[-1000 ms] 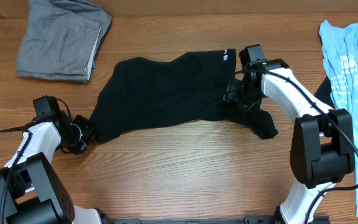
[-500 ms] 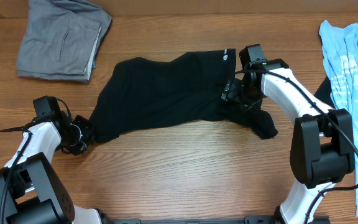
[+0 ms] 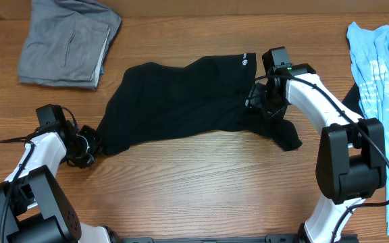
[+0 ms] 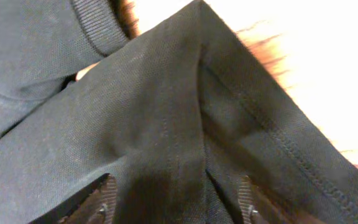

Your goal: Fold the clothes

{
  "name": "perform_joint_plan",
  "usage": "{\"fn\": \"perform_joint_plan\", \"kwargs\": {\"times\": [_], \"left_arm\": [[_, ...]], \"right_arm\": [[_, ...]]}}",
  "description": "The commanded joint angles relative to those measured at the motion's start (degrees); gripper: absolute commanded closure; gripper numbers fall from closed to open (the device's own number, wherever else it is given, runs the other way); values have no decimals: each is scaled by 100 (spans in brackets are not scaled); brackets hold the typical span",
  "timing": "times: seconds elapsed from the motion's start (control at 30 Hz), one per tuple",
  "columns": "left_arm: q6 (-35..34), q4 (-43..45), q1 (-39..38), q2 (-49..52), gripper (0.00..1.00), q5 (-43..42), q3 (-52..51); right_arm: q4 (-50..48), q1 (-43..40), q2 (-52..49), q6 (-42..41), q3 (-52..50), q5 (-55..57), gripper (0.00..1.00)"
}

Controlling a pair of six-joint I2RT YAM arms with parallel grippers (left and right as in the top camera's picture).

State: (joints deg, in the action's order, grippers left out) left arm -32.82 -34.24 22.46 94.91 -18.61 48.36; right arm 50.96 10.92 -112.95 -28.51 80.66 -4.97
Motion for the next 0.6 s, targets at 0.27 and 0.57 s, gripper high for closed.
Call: {"fn": "perform_joint_plan", "kwargs": {"times": [0.27,0.57], "left_arm": [[155,0,-52,44,95,131,-37],[155,-2,-52,44,95,129,-37]], "right_arm": [[-46,-4,-13,155,-2,-393,36],[68,-4,-13,326,-2,-723,38]]}}
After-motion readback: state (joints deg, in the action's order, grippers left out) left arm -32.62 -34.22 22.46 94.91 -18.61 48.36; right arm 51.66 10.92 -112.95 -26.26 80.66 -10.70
